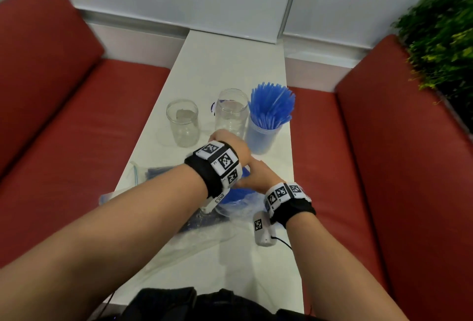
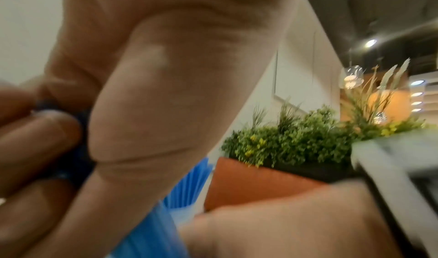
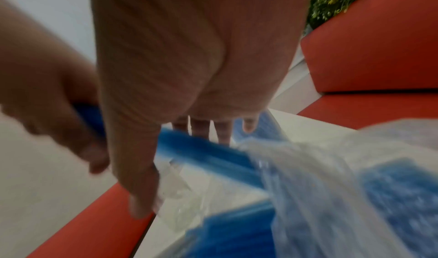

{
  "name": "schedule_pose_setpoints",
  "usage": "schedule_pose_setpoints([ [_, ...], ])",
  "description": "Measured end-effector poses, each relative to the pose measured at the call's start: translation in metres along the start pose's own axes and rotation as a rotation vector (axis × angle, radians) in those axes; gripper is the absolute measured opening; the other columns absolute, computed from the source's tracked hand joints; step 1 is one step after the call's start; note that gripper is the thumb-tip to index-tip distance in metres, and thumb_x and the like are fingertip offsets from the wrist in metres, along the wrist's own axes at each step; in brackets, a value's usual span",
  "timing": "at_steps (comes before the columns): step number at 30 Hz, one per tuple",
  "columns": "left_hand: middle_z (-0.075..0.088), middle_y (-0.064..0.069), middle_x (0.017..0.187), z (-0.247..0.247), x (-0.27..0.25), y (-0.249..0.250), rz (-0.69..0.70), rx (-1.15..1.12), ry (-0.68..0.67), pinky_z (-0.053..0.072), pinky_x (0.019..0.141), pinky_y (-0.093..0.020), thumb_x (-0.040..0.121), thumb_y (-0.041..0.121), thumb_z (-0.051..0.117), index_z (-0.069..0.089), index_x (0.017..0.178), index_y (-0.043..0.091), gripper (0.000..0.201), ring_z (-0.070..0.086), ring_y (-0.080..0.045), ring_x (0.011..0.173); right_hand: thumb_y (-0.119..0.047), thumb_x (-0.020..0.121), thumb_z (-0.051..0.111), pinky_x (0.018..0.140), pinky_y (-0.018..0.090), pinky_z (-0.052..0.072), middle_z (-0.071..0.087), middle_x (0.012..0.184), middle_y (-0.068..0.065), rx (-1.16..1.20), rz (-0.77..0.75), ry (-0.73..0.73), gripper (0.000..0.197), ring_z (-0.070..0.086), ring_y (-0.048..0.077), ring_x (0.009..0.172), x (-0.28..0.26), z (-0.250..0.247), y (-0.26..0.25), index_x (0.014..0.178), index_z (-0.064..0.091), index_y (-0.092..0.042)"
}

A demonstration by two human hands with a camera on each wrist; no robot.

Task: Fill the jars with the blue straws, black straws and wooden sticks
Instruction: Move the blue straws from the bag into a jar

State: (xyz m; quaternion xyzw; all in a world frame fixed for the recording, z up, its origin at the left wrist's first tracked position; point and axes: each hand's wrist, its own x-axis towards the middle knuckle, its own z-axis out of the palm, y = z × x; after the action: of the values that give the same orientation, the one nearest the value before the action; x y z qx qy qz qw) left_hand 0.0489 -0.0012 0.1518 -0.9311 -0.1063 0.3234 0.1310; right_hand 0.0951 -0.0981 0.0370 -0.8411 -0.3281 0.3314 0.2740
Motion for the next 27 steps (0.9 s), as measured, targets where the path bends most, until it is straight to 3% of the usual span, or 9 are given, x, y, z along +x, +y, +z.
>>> schedule_pose_setpoints([
  [2, 0.064, -0.001, 0.108, -0.015, -0.016, -0.002, 0.011, 0.015, 0.089, 0.051, 0.093, -0.038, 0.098, 0.014, 0.047, 0.064, 0.1, 0.012, 0.017, 0.063, -0.022, 0.103, -0.019, 0.08, 0.081, 0.082, 0.032, 0.046, 0.074, 0.1, 0.011, 0.054, -0.049, 0.192, 0.022, 0.065, 0.022, 0.089, -0.004, 0.011, -0.005, 0.097, 0.069, -0.011],
  [4, 0.061, 0.0, 0.096, -0.029, -0.03, -0.002, 0.025, 0.048, 0.208, 0.05, 0.085, -0.032, 0.097, 0.013, 0.048, 0.057, 0.088, 0.014, 0.013, 0.063, -0.02, 0.096, -0.009, 0.087, 0.072, 0.065, 0.024, 0.041, 0.066, 0.058, -0.004, 0.208, -0.043, 0.348, 0.029, 0.059, 0.007, 0.059, -0.009, 0.015, -0.008, 0.064, 0.057, -0.018],
  [9, 0.044, 0.003, 0.058, -0.065, -0.051, -0.022, 0.261, -0.173, 0.531, 0.029, 0.048, -0.026, 0.09, 0.054, 0.055, 0.045, 0.057, 0.016, 0.052, 0.042, -0.012, 0.052, -0.028, 0.077, 0.068, 0.043, 0.006, 0.033, 0.042, 0.036, -0.013, 0.678, -0.14, 0.41, 0.032, 0.041, -0.003, 0.035, -0.023, 0.007, -0.034, 0.049, 0.053, -0.03],
  [14, 0.058, 0.004, 0.073, -0.057, -0.049, -0.026, 0.42, -0.348, 0.804, 0.044, 0.067, -0.035, 0.1, 0.05, 0.039, 0.058, 0.067, 0.021, 0.048, 0.057, -0.018, 0.076, -0.007, 0.091, 0.064, 0.043, 0.021, 0.028, 0.04, 0.043, -0.007, 0.865, -0.208, 0.393, 0.037, 0.033, 0.009, 0.038, -0.019, -0.015, -0.059, 0.061, 0.045, -0.015],
  [17, 0.06, 0.005, 0.128, -0.049, -0.049, -0.035, 0.578, -0.898, 1.171, 0.043, 0.102, -0.027, 0.1, 0.041, 0.048, 0.069, 0.115, 0.019, 0.034, 0.056, -0.008, 0.118, -0.002, 0.098, 0.058, 0.043, 0.021, 0.027, 0.038, 0.044, -0.008, 0.887, -0.235, 0.418, 0.041, 0.031, 0.009, 0.038, -0.028, -0.036, -0.071, 0.062, 0.042, -0.015],
  [19, 0.063, 0.005, 0.123, -0.038, -0.041, -0.044, 0.402, -1.277, 1.409, 0.044, 0.103, -0.028, 0.102, 0.035, 0.046, 0.068, 0.115, 0.015, 0.032, 0.057, -0.005, 0.116, -0.015, 0.096, 0.067, 0.046, 0.025, 0.029, 0.035, 0.046, -0.005, 0.899, -0.271, 0.449, 0.044, 0.031, 0.013, 0.041, -0.042, -0.057, -0.084, 0.061, 0.04, -0.018],
  [22, 0.071, -0.001, 0.108, -0.013, -0.023, -0.045, 0.089, -1.655, 0.94, 0.051, 0.094, -0.039, 0.104, 0.04, 0.038, 0.07, 0.108, 0.01, 0.044, 0.066, -0.015, 0.1, -0.023, 0.092, 0.073, 0.047, 0.028, 0.031, 0.032, 0.049, -0.001, 0.993, -0.417, 0.437, 0.045, 0.029, 0.016, 0.043, -0.063, -0.089, -0.107, 0.061, 0.041, -0.019],
  [25, 0.063, -0.017, 0.123, 0.015, -0.009, -0.033, 0.21, -1.998, 0.039, 0.05, 0.098, -0.043, 0.103, 0.052, 0.032, 0.059, 0.123, -0.002, 0.064, 0.063, -0.032, 0.108, -0.024, 0.092, 0.072, 0.048, 0.028, 0.031, 0.03, 0.049, 0.001, 1.059, -0.525, 0.366, 0.049, 0.027, 0.018, 0.042, -0.075, -0.106, -0.128, 0.058, 0.037, -0.017],
  [27, 0.056, -0.023, 0.132, 0.028, -0.006, -0.022, 0.279, -2.214, -0.333, 0.039, 0.11, -0.047, 0.102, 0.052, 0.034, 0.051, 0.13, -0.008, 0.069, 0.055, -0.037, 0.123, -0.022, 0.092, 0.072, 0.049, 0.029, 0.031, 0.03, 0.049, 0.002, 1.075, -0.545, 0.346, 0.05, 0.027, 0.019, 0.043, -0.077, -0.107, -0.136, 0.06, 0.034, -0.016],
])
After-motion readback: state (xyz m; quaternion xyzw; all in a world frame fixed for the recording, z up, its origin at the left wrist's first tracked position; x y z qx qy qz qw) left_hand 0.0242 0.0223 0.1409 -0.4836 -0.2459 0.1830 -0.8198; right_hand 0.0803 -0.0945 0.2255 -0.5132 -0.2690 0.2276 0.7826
